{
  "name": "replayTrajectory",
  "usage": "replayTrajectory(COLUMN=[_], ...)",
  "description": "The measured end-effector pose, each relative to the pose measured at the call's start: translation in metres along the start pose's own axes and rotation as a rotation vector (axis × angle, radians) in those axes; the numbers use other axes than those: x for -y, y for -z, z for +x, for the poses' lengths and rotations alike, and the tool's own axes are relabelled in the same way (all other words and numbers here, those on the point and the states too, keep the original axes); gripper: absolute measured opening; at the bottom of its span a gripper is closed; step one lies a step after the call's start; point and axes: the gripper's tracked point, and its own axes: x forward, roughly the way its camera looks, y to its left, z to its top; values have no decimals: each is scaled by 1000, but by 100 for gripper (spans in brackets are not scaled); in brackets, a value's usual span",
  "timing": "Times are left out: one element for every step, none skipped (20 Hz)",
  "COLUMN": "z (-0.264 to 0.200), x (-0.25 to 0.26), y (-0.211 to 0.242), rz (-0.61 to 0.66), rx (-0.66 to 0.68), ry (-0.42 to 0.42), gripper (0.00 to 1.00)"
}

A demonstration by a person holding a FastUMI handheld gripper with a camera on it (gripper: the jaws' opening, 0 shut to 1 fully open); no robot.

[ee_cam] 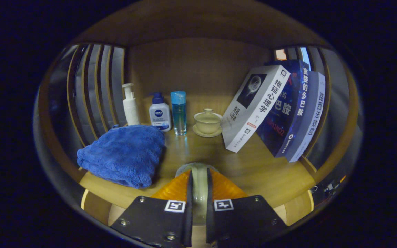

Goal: Pull open the drawer, take out the items inside it, and place them on the countertop above the cabinet.

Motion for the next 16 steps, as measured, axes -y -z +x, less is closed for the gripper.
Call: replayTrajectory(z=[1, 2, 2, 4, 5, 7, 8, 4, 1, 0, -4, -10, -18, -26, -38, -52], x=[-1, -1, -1, 0, 0, -2, -1, 1, 2, 0, -4, -7, -7, -7, -8, -10], y=[0, -1, -1, -2, 7, 3, 2, 1, -2, -7, -12, -20, -28, -33, -39, -43], rz=[10, 21, 35, 51, 52, 65, 67, 68, 67, 70, 73, 74, 72, 69, 68, 64], rx=[7, 16, 19, 30, -2, 18, 24, 35, 48, 67, 87, 113, 146, 181, 209, 237], ry=[-6, -9, -14, -17, -21, -24, -20, -8, -4, -14, -31, -48, -57, -54, -64, -70], gripper=[16, 16, 16, 16, 20, 24, 28, 28, 31, 31, 42, 54, 65, 70, 74, 75])
